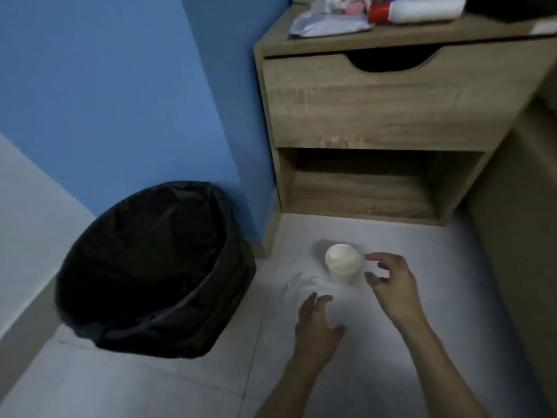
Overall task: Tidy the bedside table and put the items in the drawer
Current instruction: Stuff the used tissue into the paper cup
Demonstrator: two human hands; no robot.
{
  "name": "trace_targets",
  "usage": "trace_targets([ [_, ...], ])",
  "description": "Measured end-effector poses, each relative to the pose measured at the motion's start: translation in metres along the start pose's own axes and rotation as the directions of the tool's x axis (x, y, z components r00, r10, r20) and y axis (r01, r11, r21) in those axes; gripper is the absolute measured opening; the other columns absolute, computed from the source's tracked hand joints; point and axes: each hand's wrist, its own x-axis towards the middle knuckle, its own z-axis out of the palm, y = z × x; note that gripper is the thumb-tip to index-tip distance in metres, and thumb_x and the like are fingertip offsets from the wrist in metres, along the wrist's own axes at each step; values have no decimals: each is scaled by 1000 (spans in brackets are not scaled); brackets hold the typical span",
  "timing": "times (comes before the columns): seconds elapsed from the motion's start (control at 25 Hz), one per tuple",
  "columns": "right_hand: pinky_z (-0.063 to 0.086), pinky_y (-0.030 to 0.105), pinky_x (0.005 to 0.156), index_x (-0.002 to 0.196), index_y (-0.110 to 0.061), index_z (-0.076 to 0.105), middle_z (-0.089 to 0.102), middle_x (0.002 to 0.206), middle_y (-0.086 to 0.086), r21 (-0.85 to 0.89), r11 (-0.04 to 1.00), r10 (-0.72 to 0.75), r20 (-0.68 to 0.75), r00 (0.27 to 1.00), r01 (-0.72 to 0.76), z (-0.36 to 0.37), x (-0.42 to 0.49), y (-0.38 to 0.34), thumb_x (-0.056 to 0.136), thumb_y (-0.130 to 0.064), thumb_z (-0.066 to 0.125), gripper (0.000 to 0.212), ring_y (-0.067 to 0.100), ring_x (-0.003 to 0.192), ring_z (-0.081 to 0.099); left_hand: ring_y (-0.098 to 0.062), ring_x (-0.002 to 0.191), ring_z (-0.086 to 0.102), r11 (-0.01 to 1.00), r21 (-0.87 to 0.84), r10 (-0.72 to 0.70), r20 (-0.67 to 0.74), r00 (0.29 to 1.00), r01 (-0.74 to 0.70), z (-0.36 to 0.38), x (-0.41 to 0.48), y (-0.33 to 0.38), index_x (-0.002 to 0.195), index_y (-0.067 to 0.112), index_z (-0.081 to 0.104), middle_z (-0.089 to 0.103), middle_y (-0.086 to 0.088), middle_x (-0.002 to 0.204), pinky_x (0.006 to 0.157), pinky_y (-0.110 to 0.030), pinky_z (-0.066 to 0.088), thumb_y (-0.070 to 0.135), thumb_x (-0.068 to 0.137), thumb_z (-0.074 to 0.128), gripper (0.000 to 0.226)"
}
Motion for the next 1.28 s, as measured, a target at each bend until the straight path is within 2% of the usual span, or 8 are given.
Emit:
trace_targets([
  [0.2,37,35,104,128,-22,52,26,149,15,-271,959,-3,269,963,79,37,18,35,79,-9,66,53,35,130,37,-33,145,-13,941,317,-173,136,976,122,34,19,-20,146,43,2,-18,-6,158,113,-55,14,32,85,61,85],
  [0.32,44,28,92,112,-12,65,48,133,17,-278,954,-39,246,968,110,54,24,43,76,-11,69,36,34,111,55,-38,133,39,906,415,-61,-62,996,81,39,24,-32,128,27,49,35,-18,147,96,-43,45,35,61,74,73],
  [0.44,40,21,75,97,-4,68,60,114,18,-287,952,-53,174,983,102,59,21,43,79,-10,65,20,32,95,61,-4,63,62,963,252,-68,-113,991,95,35,36,-35,55,33,56,61,11,73,50,-11,46,29,53,58,4],
  [0.56,39,22,73,92,-3,69,63,104,20,-241,961,-115,100,988,136,46,19,24,81,-9,65,13,33,89,61,13,64,37,997,75,35,-325,945,-11,13,28,-14,81,37,49,40,24,75,54,-1,32,5,88,39,34],
  [0.68,37,24,73,97,-7,67,61,103,17,-155,966,-214,-36,976,206,11,36,-38,86,-14,61,15,26,84,56,3,80,48,979,-182,8,-401,916,-89,-32,37,57,105,36,51,53,17,93,66,-5,37,8,91,41,33],
  [0.92,31,16,58,86,-14,47,45,99,10,-102,858,-506,-343,792,504,-111,75,-229,89,-31,56,20,20,80,43,-18,69,61,664,-602,108,-509,854,-443,-198,43,244,73,17,61,62,-8,77,59,-28,47,15,63,45,19],
  [1.12,30,27,73,97,-6,47,46,108,17,-230,816,-576,-396,715,530,-153,118,-313,77,-33,68,40,30,96,48,-13,81,51,732,-439,295,-486,823,-522,-290,48,331,124,11,50,56,-6,108,53,-9,39,-1,87,41,39],
  [1.28,39,38,84,109,0,45,46,120,23,-259,867,-496,-361,790,426,-138,157,-316,73,-25,73,52,36,108,48,-15,89,51,784,-352,307,-497,811,-512,-290,83,330,108,13,45,55,-4,104,53,-15,38,4,90,50,21],
])
